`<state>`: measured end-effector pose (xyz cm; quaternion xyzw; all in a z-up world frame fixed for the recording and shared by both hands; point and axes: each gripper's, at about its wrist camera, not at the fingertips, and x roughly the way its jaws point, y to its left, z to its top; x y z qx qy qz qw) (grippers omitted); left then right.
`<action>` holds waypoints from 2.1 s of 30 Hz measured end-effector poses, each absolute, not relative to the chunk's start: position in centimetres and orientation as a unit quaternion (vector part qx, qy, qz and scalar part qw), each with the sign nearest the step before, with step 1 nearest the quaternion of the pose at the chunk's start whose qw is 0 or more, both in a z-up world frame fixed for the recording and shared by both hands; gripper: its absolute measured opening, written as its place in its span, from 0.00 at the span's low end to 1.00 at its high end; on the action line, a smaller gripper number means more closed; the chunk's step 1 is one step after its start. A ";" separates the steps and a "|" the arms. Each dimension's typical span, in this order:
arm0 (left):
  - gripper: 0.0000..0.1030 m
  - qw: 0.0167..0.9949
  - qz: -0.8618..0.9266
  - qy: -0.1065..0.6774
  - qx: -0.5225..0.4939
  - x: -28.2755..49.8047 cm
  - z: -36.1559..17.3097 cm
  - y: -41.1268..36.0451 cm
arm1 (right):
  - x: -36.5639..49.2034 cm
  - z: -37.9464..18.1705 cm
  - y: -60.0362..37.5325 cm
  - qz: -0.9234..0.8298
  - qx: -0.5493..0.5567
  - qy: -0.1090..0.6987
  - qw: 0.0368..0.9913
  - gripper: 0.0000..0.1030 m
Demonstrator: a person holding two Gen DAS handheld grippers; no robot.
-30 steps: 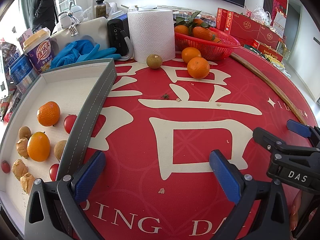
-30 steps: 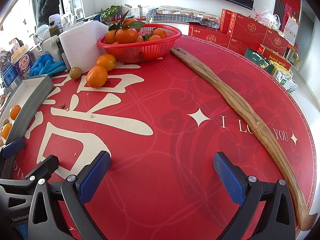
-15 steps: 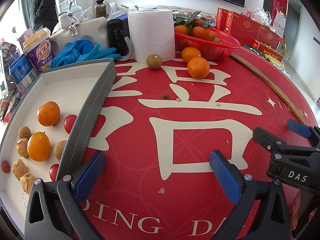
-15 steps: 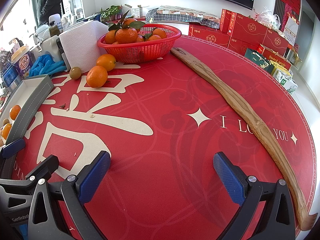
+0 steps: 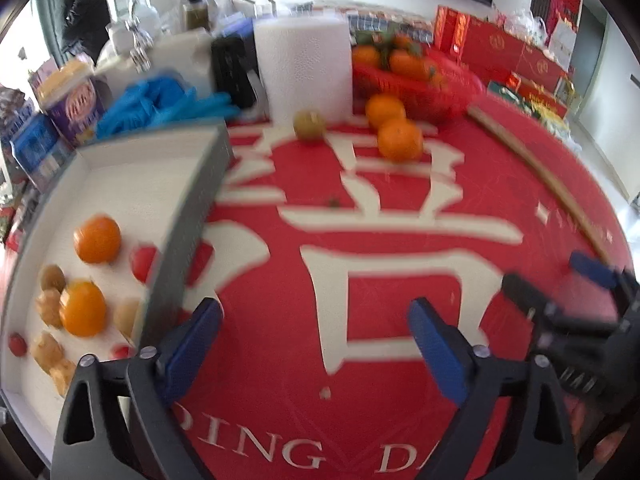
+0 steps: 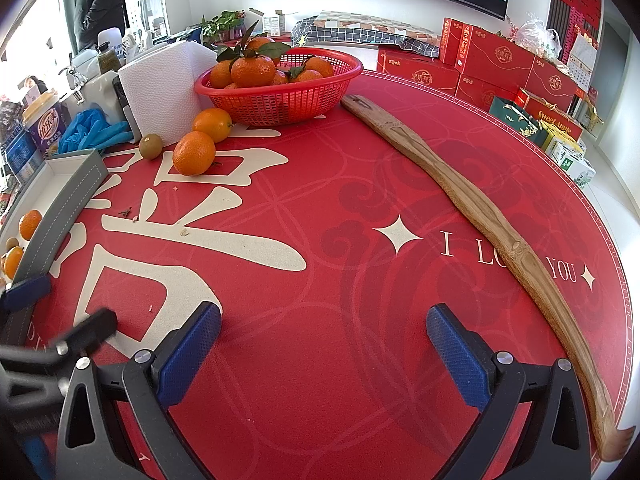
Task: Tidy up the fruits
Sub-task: 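Grasp the kiwi beside the paper towel roll with the left gripper, then grasp a loose orange with the right gripper while the left gripper holds the kiwi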
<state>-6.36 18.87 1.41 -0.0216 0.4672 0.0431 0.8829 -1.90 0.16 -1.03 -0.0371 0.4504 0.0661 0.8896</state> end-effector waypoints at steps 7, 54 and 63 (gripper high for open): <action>0.91 0.894 0.053 0.444 -0.029 -1.8 4.4 19.1 | -2.1 -1.0 -0.5 0.108 -0.059 0.449 0.885 1.00; 0.28 0.902 0.070 0.426 -0.024 -9.1 0.7 20.8 | 7.8 0.1 7.8 0.168 -0.011 0.472 0.865 1.00; 0.28 0.902 0.067 0.425 -0.030 -9.2 0.7 21.0 | 6.6 0.1 9.5 0.150 -0.062 0.446 0.880 0.35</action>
